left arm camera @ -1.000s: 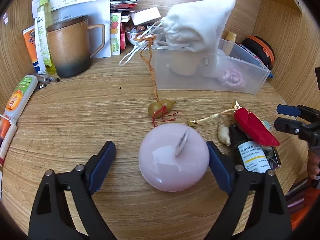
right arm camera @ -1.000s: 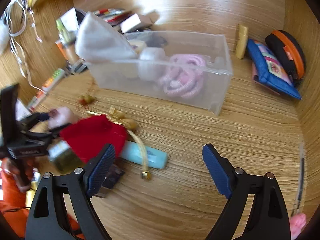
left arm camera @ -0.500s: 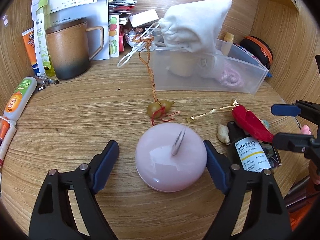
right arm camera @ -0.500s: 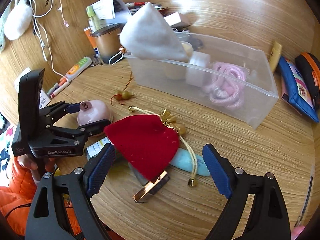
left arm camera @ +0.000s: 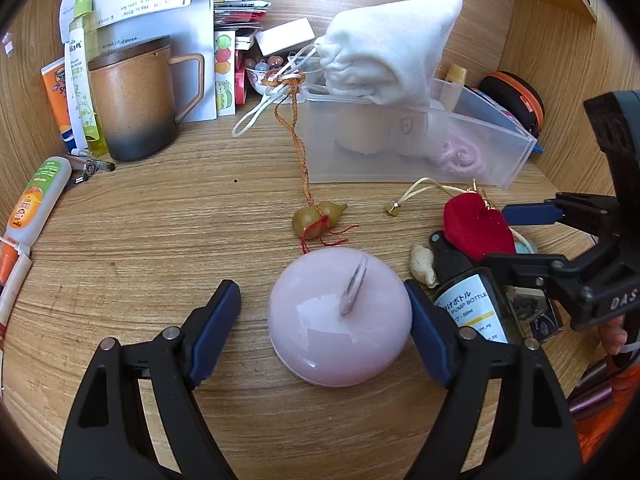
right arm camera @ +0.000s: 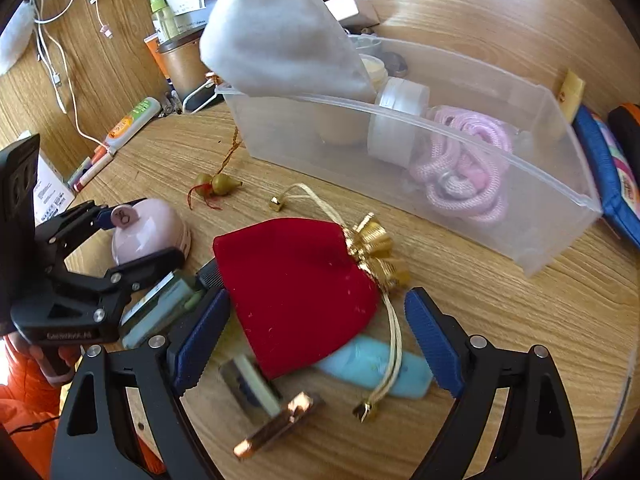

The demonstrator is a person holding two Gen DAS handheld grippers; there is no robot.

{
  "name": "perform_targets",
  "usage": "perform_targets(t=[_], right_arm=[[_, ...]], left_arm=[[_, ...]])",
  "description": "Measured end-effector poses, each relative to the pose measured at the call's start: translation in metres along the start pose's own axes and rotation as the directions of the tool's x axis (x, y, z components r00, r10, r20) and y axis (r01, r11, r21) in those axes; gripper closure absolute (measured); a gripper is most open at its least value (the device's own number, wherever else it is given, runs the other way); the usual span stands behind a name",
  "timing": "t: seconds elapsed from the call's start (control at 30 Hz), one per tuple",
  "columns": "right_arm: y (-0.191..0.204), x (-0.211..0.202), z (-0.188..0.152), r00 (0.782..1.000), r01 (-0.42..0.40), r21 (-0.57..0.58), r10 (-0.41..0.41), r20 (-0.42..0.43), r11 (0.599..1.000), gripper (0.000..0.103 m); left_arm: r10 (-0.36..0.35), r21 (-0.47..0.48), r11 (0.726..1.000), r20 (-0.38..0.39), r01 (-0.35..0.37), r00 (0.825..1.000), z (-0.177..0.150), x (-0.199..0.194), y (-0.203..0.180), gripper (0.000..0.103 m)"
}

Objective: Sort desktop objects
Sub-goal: 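Close the right gripper on the red velvet pouch while the left hovers at the pink round box, then carry the red pouch over the clear box with the right gripper while the left moves over the box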

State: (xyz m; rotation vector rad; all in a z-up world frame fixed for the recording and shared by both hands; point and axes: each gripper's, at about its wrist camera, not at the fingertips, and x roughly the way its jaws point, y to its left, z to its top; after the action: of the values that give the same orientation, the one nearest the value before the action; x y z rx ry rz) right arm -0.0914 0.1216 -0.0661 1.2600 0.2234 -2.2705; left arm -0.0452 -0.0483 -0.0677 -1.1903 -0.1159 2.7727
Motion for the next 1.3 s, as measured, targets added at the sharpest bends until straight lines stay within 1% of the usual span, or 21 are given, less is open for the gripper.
perform_targets(t=[0.1, 0.17, 0.2, 0.27, 0.3, 0.37, 0.4, 0.5, 0.57, 0.7, 0.8, 0.87, 0.9, 0.93, 1.07, 1.3], right_arm=[[-0.004, 0.006, 0.005, 1.0, -0.019, 0.001, 0.019, -0.008, 1.0, 0.019], [-0.005, 0.007, 0.006, 1.0, -0.017, -0.004, 0.017, -0.004, 1.0, 0.029], [-0.005, 0.008, 0.007, 1.0, -0.017, -0.013, 0.017, -0.005, 1.0, 0.03], [-0.003, 0.009, 0.008, 1.0, -0.013, -0.025, 0.013, 0.0, 1.0, 0.034], [-0.003, 0.009, 0.009, 1.0, -0.013, -0.032, 0.013, 0.003, 0.999, 0.035], [-0.001, 0.009, 0.009, 1.0, -0.011, -0.049, 0.011, 0.009, 0.999, 0.042], [0.001, 0.008, 0.009, 1.0, -0.007, -0.059, 0.008, 0.015, 0.998, 0.043], [0.005, 0.008, 0.011, 1.0, 0.003, -0.08, -0.001, 0.029, 0.997, 0.049], [0.007, 0.008, 0.011, 0.999, 0.002, -0.089, 0.002, 0.038, 0.996, 0.056], [0.006, 0.005, 0.012, 0.999, -0.013, -0.095, 0.017, 0.047, 0.995, 0.06], [0.003, 0.004, 0.012, 0.998, -0.024, -0.082, 0.028, 0.052, 0.996, 0.069], [0.002, 0.002, 0.012, 0.998, -0.022, -0.075, 0.027, 0.061, 0.997, 0.08], [0.003, 0.001, 0.013, 0.998, -0.023, -0.078, 0.028, 0.063, 0.997, 0.081], [0.003, 0.0, 0.012, 0.997, -0.025, -0.08, 0.03, 0.066, 0.996, 0.082], [0.007, -0.005, 0.01, 0.996, -0.009, -0.095, 0.017, 0.083, 0.995, 0.086], [0.007, -0.019, 0.008, 0.991, 0.021, -0.122, -0.005, 0.132, 0.992, 0.086]], left_arm=[[0.004, -0.001, 1.0, 0.001, -0.004, 1.0, 0.001, 0.001, 0.0, 0.022], [0.013, 0.008, 1.0, 0.005, -0.013, 1.0, 0.002, 0.0, -0.001, 0.023], [0.015, 0.012, 1.0, 0.007, -0.015, 1.0, 0.002, 0.0, -0.001, 0.024], [0.004, 0.02, 1.0, 0.006, -0.004, 1.0, 0.003, -0.001, -0.002, 0.034], [-0.003, 0.025, 1.0, 0.005, 0.003, 1.0, 0.004, -0.001, -0.002, 0.036], [0.002, 0.037, 0.999, 0.01, -0.002, 1.0, 0.005, -0.001, -0.004, 0.038], [0.001, 0.038, 0.999, 0.011, -0.001, 1.0, 0.006, -0.001, -0.004, 0.04], [0.002, 0.034, 0.999, 0.011, -0.002, 1.0, 0.007, 0.001, -0.003, 0.04], [0.002, 0.033, 0.999, 0.013, -0.002, 1.0, 0.007, 0.001, -0.003, 0.04], [-0.017, 0.031, 0.999, 0.017, 0.016, 1.0, 0.008, -0.003, -0.004, 0.04], [-0.013, 0.05, 0.999, 0.035, 0.011, 0.999, 0.01, -0.007, -0.008, 0.04], [-0.018, 0.054, 0.998, 0.04, 0.016, 0.999, 0.011, -0.009, -0.009, 0.04], [-0.02, 0.055, 0.998, 0.044, 0.017, 0.999, 0.012, -0.01, -0.01, 0.04], [-0.04, 0.074, 0.997, 0.05, 0.036, 0.998, 0.013, -0.011, -0.011, 0.04], [-0.048, 0.066, 0.997, 0.069, 0.044, 0.996, 0.016, -0.014, -0.013, 0.04], [-0.031, 0.028, 0.999, 0.102, 0.028, 0.994, 0.027, -0.017, -0.01, 0.04]])
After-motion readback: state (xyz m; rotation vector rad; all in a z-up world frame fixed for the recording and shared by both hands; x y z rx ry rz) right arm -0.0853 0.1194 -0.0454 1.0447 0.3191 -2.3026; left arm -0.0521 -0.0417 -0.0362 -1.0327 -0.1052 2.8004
